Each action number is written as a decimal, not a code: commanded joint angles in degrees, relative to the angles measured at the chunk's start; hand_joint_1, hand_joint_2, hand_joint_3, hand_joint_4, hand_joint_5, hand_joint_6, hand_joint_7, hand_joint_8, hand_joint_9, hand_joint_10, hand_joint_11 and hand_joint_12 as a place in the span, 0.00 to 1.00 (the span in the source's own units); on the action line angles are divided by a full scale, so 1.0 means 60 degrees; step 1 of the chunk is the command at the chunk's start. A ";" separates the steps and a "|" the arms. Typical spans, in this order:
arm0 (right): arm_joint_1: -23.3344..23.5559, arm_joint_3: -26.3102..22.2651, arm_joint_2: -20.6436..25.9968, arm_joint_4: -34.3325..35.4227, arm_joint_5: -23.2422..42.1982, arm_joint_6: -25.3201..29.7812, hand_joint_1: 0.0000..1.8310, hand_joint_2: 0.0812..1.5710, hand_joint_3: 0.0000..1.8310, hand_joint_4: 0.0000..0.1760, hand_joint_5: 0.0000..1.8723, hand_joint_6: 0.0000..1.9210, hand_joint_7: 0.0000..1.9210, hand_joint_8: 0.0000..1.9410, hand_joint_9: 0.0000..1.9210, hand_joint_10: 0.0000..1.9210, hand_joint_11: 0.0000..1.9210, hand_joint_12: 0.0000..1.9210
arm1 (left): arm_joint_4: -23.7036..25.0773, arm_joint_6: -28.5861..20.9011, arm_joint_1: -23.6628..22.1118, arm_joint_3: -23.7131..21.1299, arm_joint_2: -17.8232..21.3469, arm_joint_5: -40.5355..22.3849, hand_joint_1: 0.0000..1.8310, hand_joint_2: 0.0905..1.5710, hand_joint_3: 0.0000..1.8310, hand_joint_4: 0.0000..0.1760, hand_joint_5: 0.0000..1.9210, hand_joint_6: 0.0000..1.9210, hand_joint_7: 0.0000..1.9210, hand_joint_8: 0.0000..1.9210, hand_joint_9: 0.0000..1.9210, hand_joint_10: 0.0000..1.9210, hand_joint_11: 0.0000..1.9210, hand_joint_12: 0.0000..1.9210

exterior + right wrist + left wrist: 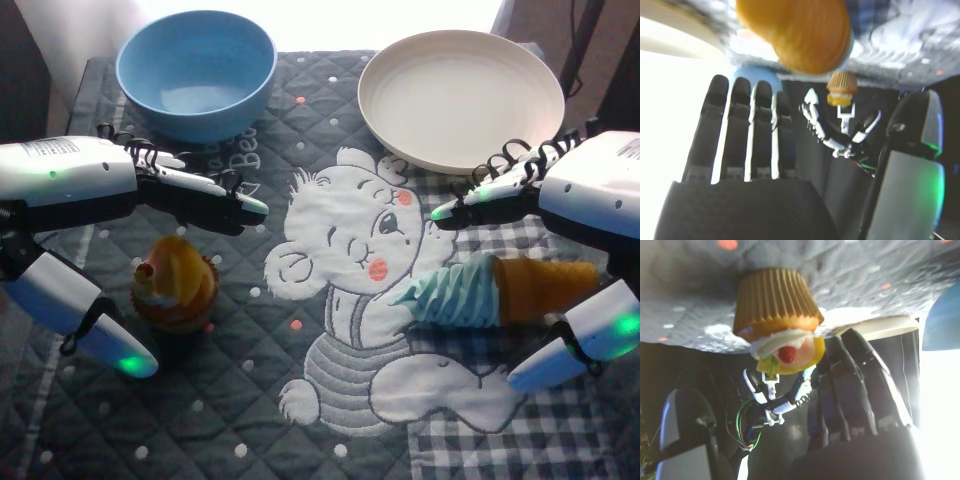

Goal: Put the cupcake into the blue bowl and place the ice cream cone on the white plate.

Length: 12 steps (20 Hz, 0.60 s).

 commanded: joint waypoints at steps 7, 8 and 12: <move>0.0075 0.0339 -0.0348 0.0236 0.0511 0.0046 0.42 0.37 0.00 0.00 0.25 0.00 0.30 0.00 0.29 0.01 0.24 0.07 | -0.0282 -0.0055 -0.0155 0.0006 -0.0055 -0.0637 0.45 0.45 0.00 0.00 0.21 0.00 0.28 0.00 0.34 0.00 0.16 0.51; 0.0075 0.0388 -0.0405 0.0238 0.0451 0.0046 0.43 0.37 0.01 0.00 0.25 0.00 0.30 0.00 0.29 0.01 0.25 0.06 | -0.0258 -0.0059 -0.0156 0.0005 -0.0055 -0.0619 0.46 0.45 0.00 0.00 0.21 0.00 0.29 0.00 0.34 0.00 0.16 0.51; 0.0075 0.0564 -0.0643 0.0249 0.0242 0.0046 0.39 0.38 0.01 0.00 0.26 0.00 0.31 0.00 0.30 0.00 0.27 0.07 | -0.0123 -0.0126 -0.0157 0.0003 -0.0075 -0.0510 0.46 0.44 0.00 0.00 0.21 0.00 0.29 0.00 0.32 0.00 0.14 0.50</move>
